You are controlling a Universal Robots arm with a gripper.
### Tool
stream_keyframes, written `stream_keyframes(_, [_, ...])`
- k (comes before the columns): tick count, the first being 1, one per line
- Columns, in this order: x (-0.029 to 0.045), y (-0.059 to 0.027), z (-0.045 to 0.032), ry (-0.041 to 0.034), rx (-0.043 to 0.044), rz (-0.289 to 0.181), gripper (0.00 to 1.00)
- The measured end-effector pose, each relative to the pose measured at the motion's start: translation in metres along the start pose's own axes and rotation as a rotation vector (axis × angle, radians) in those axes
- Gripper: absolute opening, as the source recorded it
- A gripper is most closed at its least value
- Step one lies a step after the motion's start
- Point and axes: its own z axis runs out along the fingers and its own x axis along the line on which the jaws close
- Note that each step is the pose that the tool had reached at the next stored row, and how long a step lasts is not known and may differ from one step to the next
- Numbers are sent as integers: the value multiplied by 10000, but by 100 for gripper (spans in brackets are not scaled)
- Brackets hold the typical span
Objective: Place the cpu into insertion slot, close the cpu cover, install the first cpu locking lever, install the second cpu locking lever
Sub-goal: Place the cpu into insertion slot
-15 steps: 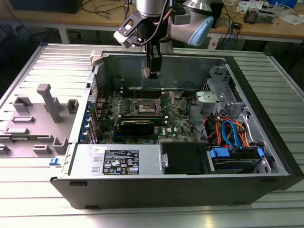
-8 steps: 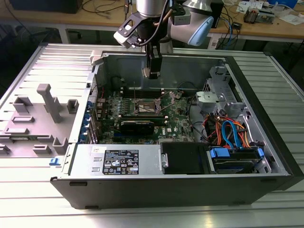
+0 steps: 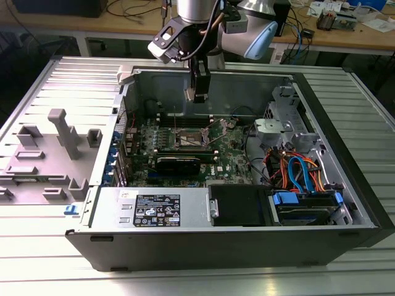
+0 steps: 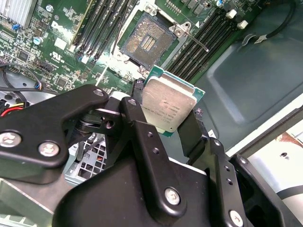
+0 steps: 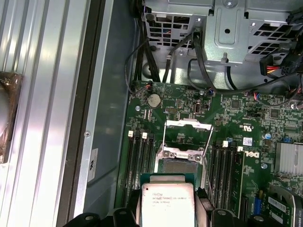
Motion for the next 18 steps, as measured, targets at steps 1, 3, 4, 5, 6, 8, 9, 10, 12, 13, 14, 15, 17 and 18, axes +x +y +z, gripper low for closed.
stream_keyframes(1, [0,0,2,2,0,0,54])
stream_keyframes(3, [0,0,5,5,0,1,54])
stream_keyframes(4, [0,-1,7,8,0,1,54])
stream_keyframes(5, [0,-1,9,10,0,1,54])
stream_keyframes(6, [-1,-1,11,13,0,1,54])
stream_keyframes(8, [-1,-1,15,17,0,1,54])
stream_keyframes(9, [-1,-1,17,20,-1,2,54])
stream_keyframes(10, [-1,-1,19,23,-1,1,54])
stream_keyframes(12, [-2,-2,23,27,-1,2,54])
stream_keyframes(13, [-2,-2,26,30,-1,2,54])
stream_keyframes(14, [-2,-2,28,32,-1,2,54])
stream_keyframes(15, [-2,-2,30,34,0,2,54])
stream_keyframes(17, [-2,-2,35,39,0,2,54])
stream_keyframes(18, [-3,-2,38,42,0,3,54])
